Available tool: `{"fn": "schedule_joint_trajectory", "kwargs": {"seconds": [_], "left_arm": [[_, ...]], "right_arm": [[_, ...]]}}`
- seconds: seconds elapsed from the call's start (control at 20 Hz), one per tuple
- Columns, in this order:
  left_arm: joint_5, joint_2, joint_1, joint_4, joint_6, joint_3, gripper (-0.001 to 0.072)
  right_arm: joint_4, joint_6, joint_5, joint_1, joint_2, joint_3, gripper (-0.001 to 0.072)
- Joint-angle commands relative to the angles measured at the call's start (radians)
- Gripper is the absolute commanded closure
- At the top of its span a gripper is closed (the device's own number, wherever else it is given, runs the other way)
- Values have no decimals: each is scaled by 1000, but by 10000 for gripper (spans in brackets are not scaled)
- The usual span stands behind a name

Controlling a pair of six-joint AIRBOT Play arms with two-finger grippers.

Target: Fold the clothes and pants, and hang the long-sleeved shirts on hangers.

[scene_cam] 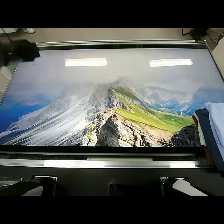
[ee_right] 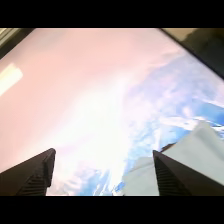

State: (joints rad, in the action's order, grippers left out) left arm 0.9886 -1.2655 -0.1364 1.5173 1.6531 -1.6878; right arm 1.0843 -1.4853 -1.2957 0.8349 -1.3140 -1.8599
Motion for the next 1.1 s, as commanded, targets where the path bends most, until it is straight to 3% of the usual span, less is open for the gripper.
{"fn": "schedule_joint_trajectory", "kwargs": {"seconds": [0.0, 0.05, 0.1, 0.2, 0.35, 0.5, 1.05], "left_arm": [[283, -130, -7, 141, 153, 18, 111], [373, -159, -8, 101, 134, 48, -7], [402, -164, -17, 58, 97, 115, -7], [279, -79, -43, 27, 119, 307, -7], [144, 55, -72, 31, 138, 489, -7], [146, 72, -69, 38, 98, 484, -8], [144, 65, -69, 38, 98, 484, -8]], "right_arm": [[185, -65, -175, -362, -42, -1, 32], [191, -70, -247, -432, -59, 47, 36], [172, -81, -304, -485, -70, 103, 36], [142, -87, -357, -555, -68, 227, 37], [158, -107, -320, -584, -60, 318, 35], [158, -105, -322, -582, -62, 319, 35], [158, -105, -322, -582, -61, 319, 35]]}}
